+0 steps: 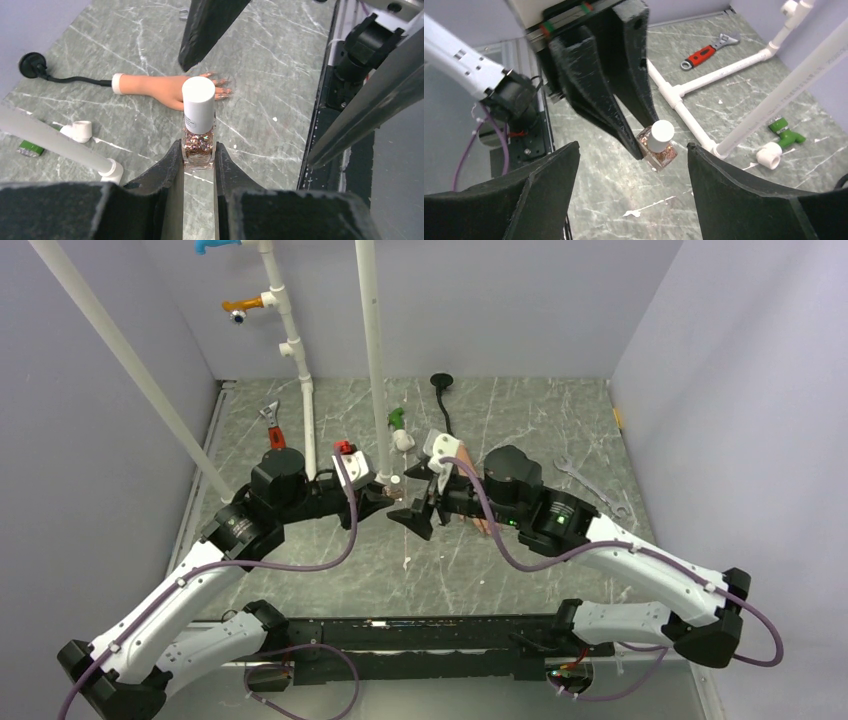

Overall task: Paint the nails
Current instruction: Screw the nail polish bottle.

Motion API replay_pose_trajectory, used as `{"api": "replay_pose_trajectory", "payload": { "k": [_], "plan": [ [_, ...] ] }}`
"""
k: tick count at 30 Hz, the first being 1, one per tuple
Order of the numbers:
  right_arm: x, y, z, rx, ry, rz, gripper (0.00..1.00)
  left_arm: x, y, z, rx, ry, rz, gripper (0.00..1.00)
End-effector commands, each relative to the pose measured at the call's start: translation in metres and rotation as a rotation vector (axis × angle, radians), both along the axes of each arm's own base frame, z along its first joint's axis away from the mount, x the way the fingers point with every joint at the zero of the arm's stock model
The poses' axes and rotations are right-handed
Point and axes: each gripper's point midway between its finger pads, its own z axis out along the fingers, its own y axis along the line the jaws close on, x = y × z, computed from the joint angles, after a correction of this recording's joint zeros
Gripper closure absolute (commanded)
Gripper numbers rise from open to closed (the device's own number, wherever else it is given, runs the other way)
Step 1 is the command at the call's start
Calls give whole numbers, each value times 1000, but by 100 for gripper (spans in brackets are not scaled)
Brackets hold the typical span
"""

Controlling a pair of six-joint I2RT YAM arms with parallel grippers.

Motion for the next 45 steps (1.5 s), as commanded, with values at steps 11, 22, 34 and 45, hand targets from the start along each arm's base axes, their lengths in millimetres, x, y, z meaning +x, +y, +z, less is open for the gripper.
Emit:
{"api": "replay_pose_trajectory", "payload": {
  "k": [11,22,34,45],
  "plan": [
    [-38,-16,30,7,-204,232,36,-38,-21,21,-61,-32,-286,100],
    [-22,-9,26,8,-188,210,43,-44,-21,23,-67,-38,-313,100],
    [-21,-13,21,25,-128,268,59,-44,-20,26,-74,-46,-308,100],
    [-23,-10,7,-5,-82,295,80,-41,-19,27,-77,-51,-282,100]
  ]
}}
